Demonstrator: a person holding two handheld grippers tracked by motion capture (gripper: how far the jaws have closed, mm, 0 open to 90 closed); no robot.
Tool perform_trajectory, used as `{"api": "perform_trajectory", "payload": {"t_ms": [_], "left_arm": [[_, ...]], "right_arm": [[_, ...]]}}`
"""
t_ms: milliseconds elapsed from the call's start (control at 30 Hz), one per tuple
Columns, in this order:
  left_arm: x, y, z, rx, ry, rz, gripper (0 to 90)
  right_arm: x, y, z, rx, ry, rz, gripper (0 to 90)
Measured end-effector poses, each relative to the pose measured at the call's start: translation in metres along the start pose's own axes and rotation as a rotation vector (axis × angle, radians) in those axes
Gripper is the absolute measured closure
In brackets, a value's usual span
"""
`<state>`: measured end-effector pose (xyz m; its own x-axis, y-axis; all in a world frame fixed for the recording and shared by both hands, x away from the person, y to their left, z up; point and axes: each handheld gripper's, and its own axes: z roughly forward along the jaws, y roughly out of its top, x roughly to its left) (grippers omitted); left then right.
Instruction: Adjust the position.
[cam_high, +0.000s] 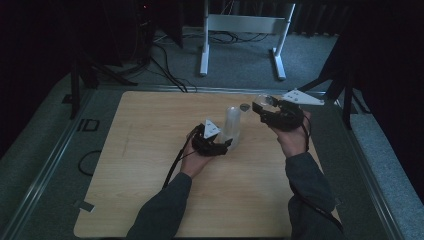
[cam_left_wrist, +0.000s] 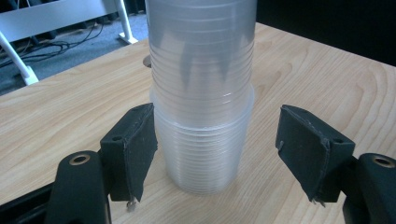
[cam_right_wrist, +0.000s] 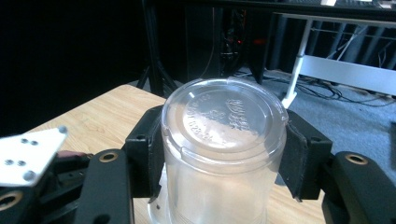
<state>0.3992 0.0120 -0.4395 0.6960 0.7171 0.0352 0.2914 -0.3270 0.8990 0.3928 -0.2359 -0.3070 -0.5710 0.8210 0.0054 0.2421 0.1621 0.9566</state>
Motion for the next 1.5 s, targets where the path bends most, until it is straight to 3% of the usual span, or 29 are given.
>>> {"api": "perform_trajectory", "payload": {"t_ms": [400,867,1033,1367,1500], "left_arm": [[-0.007,-0.003,-0.004,-0.006,-0.007,0.011,28.0],[-0.018,0.0,-0.013,-0.036,-0.053,0.03,27.6],[-0.022,0.001,-0.013,-0.039,-0.069,0.032,27.5],[-0.028,0.003,-0.015,-0.035,-0.092,0.044,27.6],[-0.033,0.005,-0.015,-0.035,-0.103,0.054,27.6]], "right_arm": [[-0.011,-0.02,-0.008,0.026,-0.01,0.034,40.5],[-0.008,-0.053,-0.011,0.066,-0.005,0.109,40.5],[-0.005,-0.062,-0.012,0.086,-0.006,0.112,40.5],[-0.005,-0.081,-0.013,0.099,0.0,0.162,40.5],[-0.006,-0.093,-0.014,0.1,0.02,0.21,40.6]]}}
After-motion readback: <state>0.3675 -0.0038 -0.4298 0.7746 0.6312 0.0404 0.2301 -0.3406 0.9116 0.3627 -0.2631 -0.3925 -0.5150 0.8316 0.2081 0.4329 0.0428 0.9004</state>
